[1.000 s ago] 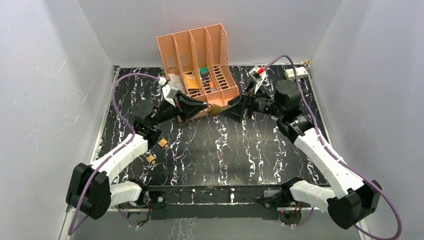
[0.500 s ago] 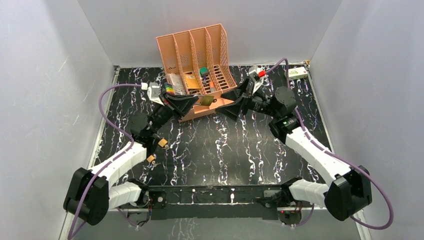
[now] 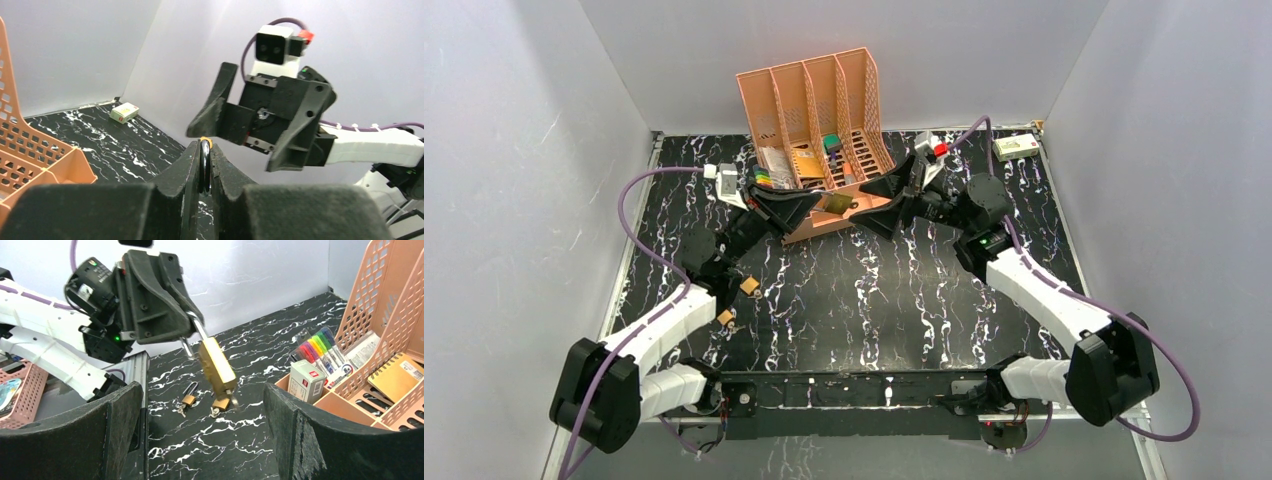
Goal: Lock with the key
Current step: Lock the lock.
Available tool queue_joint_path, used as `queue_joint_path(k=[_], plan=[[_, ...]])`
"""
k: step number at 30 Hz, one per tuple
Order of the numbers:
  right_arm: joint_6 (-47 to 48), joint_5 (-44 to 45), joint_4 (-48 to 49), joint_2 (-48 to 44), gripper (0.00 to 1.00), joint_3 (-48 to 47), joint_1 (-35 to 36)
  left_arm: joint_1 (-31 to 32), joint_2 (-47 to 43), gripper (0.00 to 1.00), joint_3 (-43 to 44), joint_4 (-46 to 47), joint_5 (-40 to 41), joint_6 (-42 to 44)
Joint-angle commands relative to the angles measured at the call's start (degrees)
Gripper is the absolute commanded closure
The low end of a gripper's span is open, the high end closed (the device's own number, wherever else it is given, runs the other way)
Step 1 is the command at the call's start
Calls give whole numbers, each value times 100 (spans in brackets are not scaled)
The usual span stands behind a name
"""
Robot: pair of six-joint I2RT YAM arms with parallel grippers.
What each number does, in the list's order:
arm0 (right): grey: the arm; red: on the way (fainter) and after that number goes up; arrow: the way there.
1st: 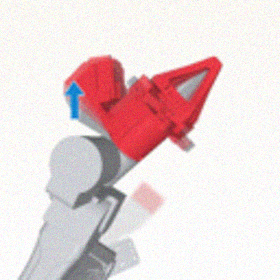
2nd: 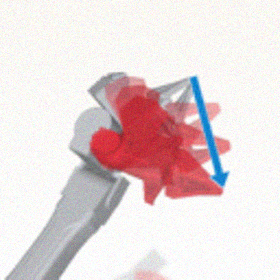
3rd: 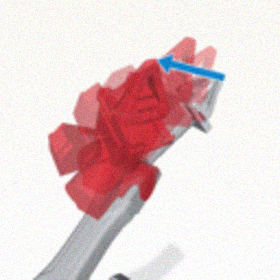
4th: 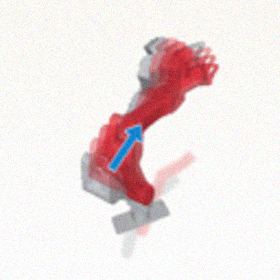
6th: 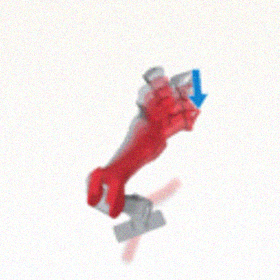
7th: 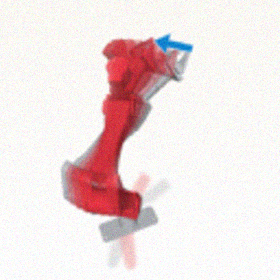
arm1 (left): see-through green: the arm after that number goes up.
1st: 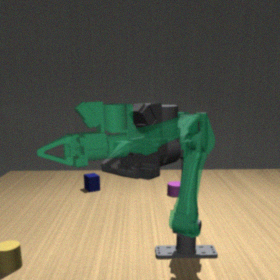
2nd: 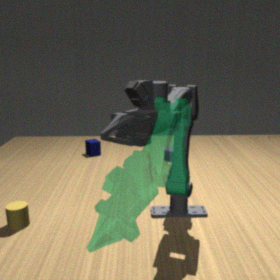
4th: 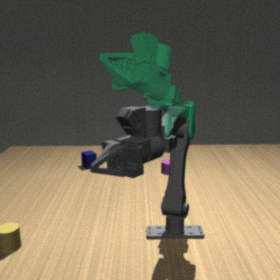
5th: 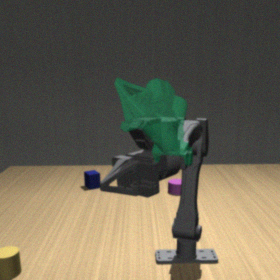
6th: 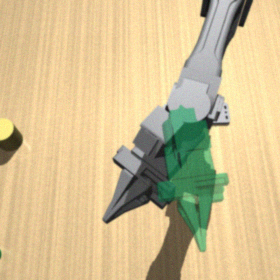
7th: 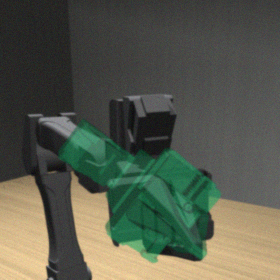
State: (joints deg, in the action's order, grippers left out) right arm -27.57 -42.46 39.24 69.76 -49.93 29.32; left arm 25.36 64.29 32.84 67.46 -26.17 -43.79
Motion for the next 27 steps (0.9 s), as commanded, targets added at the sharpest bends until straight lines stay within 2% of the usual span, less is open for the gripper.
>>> queue_joint_path(k=[1, 2, 14, 20, 27], plan=[[69, -85, 424, 186, 2, -295, 39, 8, -372, 95, 240, 828, -49, 54], [76, -77, 426, 206, 2, -297, 51, 12, -400, 100, 211, 886, -51, 73], [46, -654, 736, 658, 7, -570, 284, 12, -402, 100, 240, 1033, -178, -60], [-86, -945, 1026, 959, 15, -706, 421, 12, -356, 100, 225, 1222, -258, -125], [-161, -1058, 1205, 1049, 32, -788, 425, 13, -313, 100, 166, 1329, -364, -68]])
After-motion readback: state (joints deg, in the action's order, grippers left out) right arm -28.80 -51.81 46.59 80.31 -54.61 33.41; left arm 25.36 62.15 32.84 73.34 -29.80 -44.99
